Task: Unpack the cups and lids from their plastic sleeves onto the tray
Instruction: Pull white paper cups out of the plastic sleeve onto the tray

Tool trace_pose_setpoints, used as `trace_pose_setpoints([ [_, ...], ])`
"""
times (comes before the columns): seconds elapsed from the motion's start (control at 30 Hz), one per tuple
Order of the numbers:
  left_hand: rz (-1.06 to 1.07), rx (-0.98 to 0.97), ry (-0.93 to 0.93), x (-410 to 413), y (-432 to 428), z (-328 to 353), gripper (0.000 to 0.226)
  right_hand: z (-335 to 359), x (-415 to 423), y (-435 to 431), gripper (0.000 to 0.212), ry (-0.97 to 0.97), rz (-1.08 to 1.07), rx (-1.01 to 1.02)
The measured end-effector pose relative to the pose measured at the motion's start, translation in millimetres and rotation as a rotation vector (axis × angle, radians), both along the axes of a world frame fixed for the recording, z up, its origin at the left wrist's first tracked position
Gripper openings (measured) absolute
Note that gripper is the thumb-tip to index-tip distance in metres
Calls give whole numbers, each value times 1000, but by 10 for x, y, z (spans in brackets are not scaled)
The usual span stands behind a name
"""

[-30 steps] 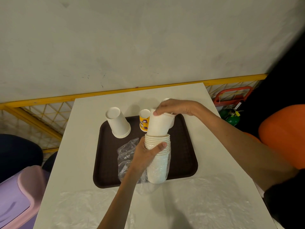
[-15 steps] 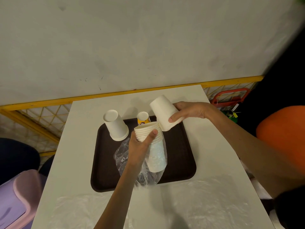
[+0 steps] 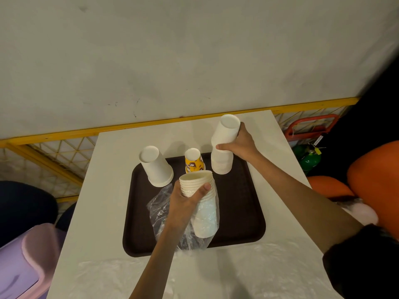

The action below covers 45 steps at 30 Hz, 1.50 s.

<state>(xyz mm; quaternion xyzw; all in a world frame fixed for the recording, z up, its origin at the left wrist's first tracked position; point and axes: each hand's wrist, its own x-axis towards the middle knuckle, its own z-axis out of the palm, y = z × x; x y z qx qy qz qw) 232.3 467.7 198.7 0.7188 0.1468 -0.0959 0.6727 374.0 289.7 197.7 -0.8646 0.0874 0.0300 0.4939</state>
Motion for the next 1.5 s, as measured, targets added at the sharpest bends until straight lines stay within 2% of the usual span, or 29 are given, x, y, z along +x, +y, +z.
trace_pose_setpoints([
  [0.13, 0, 26, 3, 16, 31, -43, 84, -148, -16, -7, 100, 29, 28, 17],
  [0.2, 0, 35, 4, 14, 23, -67, 83, -160, -39, -16, 101, -69, -54, -21],
  [0.3, -25, 33, 27, -5, -20, -88, 87, -35, -147, 12, 80, -308, -150, -1],
  [0.37, -47, 22, 52, -18, -56, -95, 87, 118, -230, 38, 62, -374, -66, 35],
  [0.43, -76, 4, 54, -27, -92, -86, 79, 317, -299, 74, 48, -222, 144, 69],
  [0.57, -103, -2, 29, -63, -141, -32, 48, 592, -451, 202, 47, 396, 671, -117],
  [0.63, -123, 10, 9, -69, -144, 0, 34, 596, -515, 272, 45, 529, 803, -164],
  [0.83, -155, 49, -4, -141, -138, 93, 41, 603, -599, 333, 49, 572, 805, -156],
  [1.0, -194, 58, 6, -190, -150, 112, 42, 615, -635, 282, 24, 545, 768, -146],
  [1.1, -220, 62, 33, -224, -166, 93, 60, 631, -643, 241, 17, 555, 751, -141],
  [1.23, -204, 40, 64, -291, -192, 40, 83, 653, -651, 214, 31, 594, 744, -166],
  [1.37, -198, 21, 63, -326, -214, 35, 86, 681, -650, 201, 52, 590, 740, -238],
  [1.5, -197, 3, 56, -337, -232, 36, 85, 695, -630, 186, 43, 623, 757, -226],
])
